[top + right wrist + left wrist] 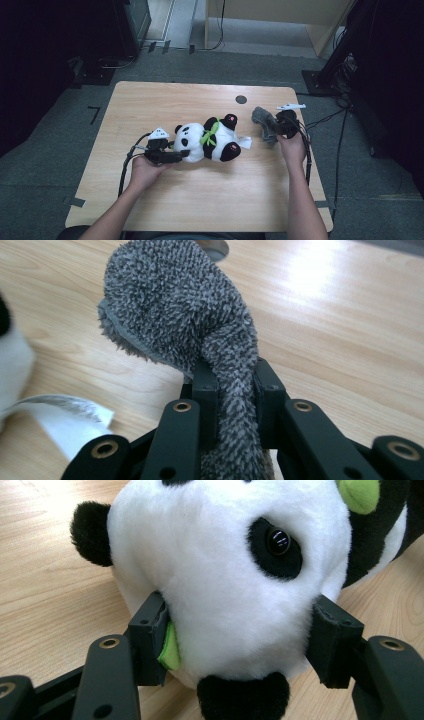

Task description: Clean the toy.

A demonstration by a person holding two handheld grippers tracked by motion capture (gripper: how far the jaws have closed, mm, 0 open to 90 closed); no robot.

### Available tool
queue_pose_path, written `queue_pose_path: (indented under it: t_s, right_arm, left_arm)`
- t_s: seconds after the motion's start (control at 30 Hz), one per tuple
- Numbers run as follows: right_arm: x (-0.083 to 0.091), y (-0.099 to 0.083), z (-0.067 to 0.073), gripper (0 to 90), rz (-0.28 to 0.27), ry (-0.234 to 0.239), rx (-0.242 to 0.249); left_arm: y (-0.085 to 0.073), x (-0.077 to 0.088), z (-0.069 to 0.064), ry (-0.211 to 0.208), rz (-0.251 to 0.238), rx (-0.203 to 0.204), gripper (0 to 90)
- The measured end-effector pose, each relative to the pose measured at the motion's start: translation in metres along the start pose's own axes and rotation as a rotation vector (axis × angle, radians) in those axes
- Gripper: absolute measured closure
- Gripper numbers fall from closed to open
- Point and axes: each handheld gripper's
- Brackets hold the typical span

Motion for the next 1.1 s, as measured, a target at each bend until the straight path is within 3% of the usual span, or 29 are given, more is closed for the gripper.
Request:
queue_pose_path:
  t_s: [0.17, 0.6, 0.73, 0.83, 1.0, 1.1]
  right_arm:
    - [-0.016, -0.004, -0.003, 77.2, 0.014, 0.007, -0.039]
    - [-0.043, -0.014, -0.001, 68.7, 0.047, 0.040, -0.059]
    - [-0.042, -0.015, -0.007, 55.4, 0.065, 0.083, -0.106]
    - [-0.041, -0.015, -0.008, 45.0, 0.072, 0.093, -0.097]
    - [-0.030, -0.012, -0.009, 38.6, 0.051, 0.087, -0.101]
    - [-0.020, -0.011, -0.011, 37.2, 0.009, 0.086, -0.103]
  left_arm:
    - [0.000, 0.000, -0.001, 0.003, 0.000, -0.001, 36.7]
    - [-0.001, 0.000, 0.000, 0.001, -0.003, 0.003, 34.9]
    - [-0.001, 0.000, 0.000, 0.001, -0.002, 0.001, 34.5]
    - [-0.001, 0.000, 0.000, 0.001, -0.001, 0.002, 33.6]
    - [0.001, 0.000, 0.000, -0.003, 0.008, 0.009, 30.9]
    - [0.001, 0.000, 0.000, -0.003, 0.010, 0.008, 29.4]
Point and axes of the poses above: each handheld gripper's, and its own axes: x roughly backward along the jaws, y roughly out of its top, z roughly to its left, and after that the axes turned 12 degrees about -y, right-handed
